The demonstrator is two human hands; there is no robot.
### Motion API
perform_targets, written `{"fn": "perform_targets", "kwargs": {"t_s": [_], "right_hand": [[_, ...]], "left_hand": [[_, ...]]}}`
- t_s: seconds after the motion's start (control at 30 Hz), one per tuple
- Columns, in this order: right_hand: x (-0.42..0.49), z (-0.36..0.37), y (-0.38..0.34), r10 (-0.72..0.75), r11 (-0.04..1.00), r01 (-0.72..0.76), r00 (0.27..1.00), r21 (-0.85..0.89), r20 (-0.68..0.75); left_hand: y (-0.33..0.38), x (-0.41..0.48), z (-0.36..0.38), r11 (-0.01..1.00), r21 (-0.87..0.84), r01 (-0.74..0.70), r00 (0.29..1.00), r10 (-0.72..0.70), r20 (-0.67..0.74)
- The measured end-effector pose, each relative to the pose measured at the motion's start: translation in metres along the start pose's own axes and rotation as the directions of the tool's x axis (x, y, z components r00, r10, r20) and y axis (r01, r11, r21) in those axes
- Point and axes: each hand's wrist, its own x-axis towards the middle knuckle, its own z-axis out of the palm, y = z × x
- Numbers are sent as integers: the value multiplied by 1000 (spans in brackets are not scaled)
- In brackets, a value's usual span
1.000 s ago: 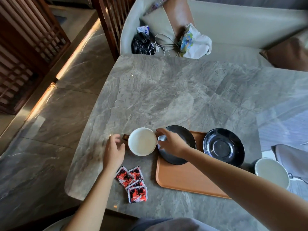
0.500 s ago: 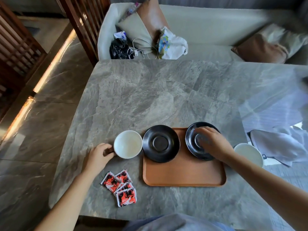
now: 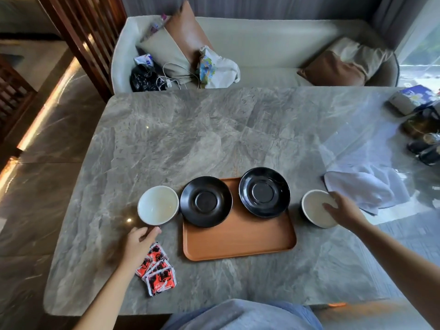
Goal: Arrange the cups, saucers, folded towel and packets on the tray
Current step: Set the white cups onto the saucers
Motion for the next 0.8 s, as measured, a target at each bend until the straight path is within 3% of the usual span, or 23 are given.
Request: {"fn": "perform_targets", "kwargs": {"t_s": [0.13,0.3,0.37,0.43,0.5,0.7,0.8], "right_hand": [[-7,2,9,47,997,-44,998,67,-39],[-25,-4,25,256,949,-251,967,192,-5],[-39,3,29,345,857,-353,934,376,89],[-54,17,29,421,686,-489,871,539,255],[-66,28,26,443,566,-562,824,603,352],[-83,46,5,357,285,-613,781,737,512],[-83,53,-7,317,240,-626,773,742,550]], "left_hand": [[2,-10,4,988,-147,37,999,-39,-5],[7,-13,2,956,-246,162,986,-147,76],[8,-14,2,943,-274,187,982,-168,91],[9,-16,4,928,-306,212,977,-191,98],[12,-17,6,901,-355,248,968,-223,112],[19,-24,19,825,-472,310,950,-283,131],[25,-26,25,768,-515,381,924,-333,187]]}}
